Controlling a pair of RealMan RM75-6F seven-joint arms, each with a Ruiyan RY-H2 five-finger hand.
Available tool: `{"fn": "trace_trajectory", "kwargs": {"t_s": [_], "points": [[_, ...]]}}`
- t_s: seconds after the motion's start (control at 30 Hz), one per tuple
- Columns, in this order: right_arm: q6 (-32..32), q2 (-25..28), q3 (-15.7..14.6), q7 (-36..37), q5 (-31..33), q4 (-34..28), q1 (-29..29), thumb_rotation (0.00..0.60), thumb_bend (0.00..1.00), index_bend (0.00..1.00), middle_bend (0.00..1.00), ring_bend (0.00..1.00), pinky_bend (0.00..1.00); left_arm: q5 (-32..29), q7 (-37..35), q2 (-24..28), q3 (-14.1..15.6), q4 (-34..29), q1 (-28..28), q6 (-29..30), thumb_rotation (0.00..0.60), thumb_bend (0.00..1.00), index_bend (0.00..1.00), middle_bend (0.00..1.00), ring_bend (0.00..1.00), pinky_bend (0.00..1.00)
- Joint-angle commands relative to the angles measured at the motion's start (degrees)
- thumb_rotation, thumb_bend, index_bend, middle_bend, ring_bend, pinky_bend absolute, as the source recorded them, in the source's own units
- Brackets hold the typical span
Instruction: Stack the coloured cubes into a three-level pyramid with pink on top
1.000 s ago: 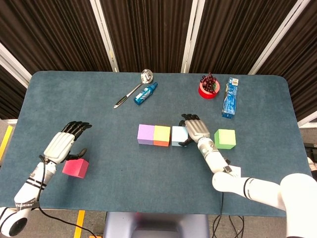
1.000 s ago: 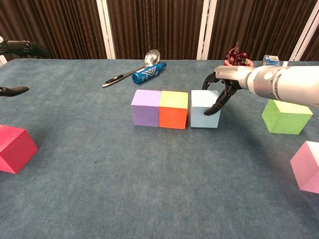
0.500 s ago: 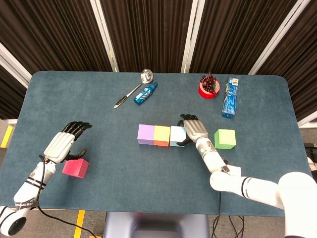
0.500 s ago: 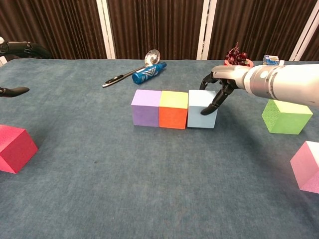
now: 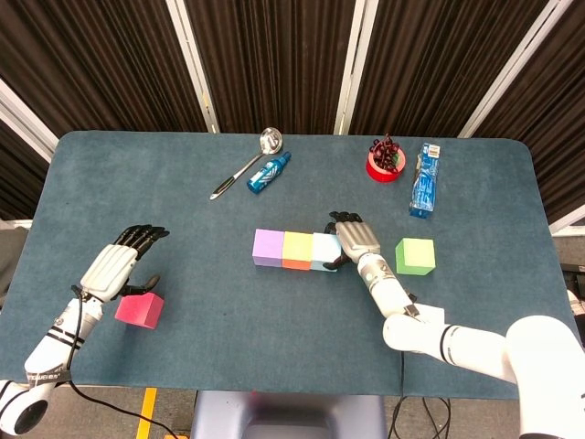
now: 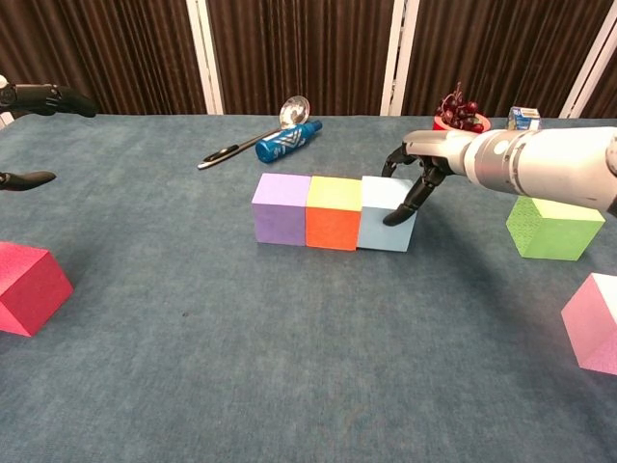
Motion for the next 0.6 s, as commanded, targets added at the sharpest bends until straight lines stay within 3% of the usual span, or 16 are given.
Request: {"fn": "trace_trajectory", "kwargs": {"t_s": [0.03, 0.6], "points": [[0.2, 0.1, -0.1, -0.1, 0.2, 0.0, 0.0, 0.6, 0.36, 0.55, 0.17, 0.0, 0.09, 0.2, -0.2, 0.0, 0.0, 0.0, 0.1, 0.0, 0.6, 0.38, 0.12, 0.08, 0.05, 0.07], [0.4, -0.2, -0.6, -1.0, 1.4, 0.1, 1.0, 0.6, 0.36, 0.54, 0.17, 0.0, 0.09, 0.4, -0.7, -0.1, -0.3, 0.1, 0.1, -0.6, 0.6, 0.38, 0.11, 0.07, 0.05, 0.07]]}}
